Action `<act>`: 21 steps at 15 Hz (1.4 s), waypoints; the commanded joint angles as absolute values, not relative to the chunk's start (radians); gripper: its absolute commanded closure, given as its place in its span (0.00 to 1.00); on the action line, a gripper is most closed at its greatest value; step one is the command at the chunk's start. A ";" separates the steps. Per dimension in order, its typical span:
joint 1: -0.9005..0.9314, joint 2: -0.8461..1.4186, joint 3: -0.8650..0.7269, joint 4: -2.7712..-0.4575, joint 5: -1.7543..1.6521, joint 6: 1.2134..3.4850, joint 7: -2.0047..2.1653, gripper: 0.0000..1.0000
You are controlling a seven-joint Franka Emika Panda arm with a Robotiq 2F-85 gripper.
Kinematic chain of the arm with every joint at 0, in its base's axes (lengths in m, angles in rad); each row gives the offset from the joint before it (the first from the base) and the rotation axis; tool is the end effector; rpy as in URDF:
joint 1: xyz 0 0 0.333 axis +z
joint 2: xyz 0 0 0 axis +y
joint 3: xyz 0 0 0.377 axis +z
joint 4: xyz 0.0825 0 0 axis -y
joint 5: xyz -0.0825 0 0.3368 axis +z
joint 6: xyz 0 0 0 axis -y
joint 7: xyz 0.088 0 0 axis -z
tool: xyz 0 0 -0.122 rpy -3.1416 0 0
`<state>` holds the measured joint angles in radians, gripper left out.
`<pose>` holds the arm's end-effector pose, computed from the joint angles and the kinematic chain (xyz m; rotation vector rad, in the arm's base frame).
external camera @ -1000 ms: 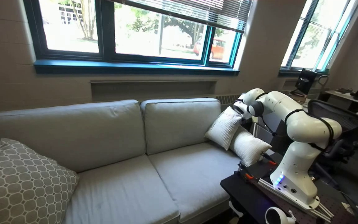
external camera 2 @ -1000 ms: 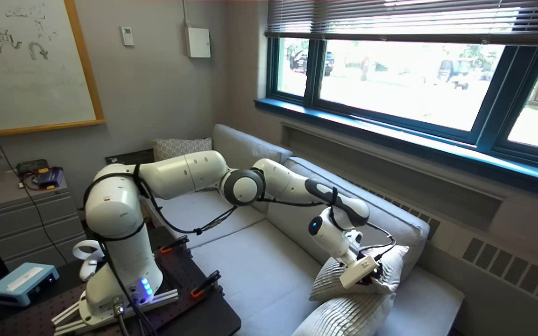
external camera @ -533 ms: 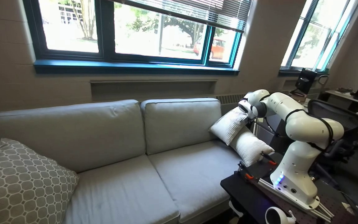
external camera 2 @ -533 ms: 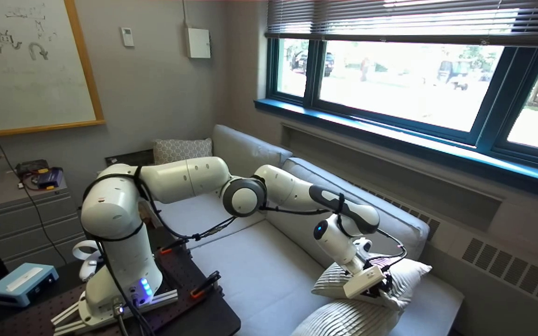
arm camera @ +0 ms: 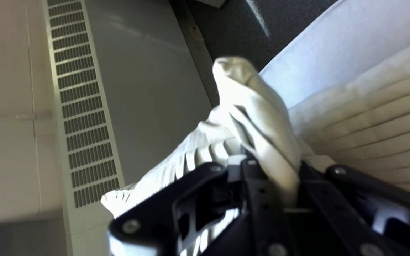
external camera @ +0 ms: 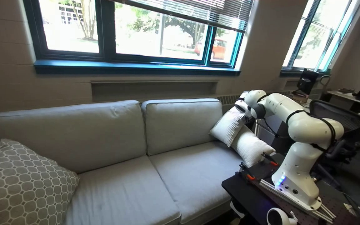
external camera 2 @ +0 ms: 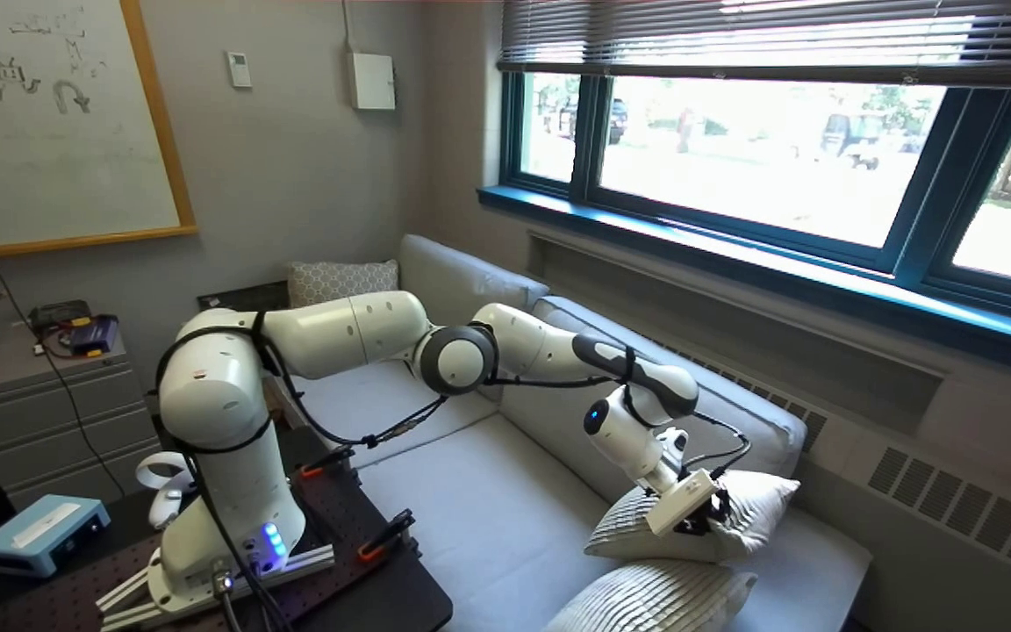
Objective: Move the cushions to the right shoulder of the couch
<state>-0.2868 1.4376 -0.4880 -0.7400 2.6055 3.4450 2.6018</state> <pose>0.6178 -0.4275 0.1138 2.0188 0.8872 0.1823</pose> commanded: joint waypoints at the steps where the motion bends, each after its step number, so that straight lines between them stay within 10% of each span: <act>1: -0.164 1.435 -0.538 -0.768 2.605 3.385 2.601 0.92; 21: 0.357 1.304 -0.435 -1.425 2.605 3.426 2.571 0.93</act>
<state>0.3306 1.3388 -0.5271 -1.2732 2.6050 3.4680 2.5995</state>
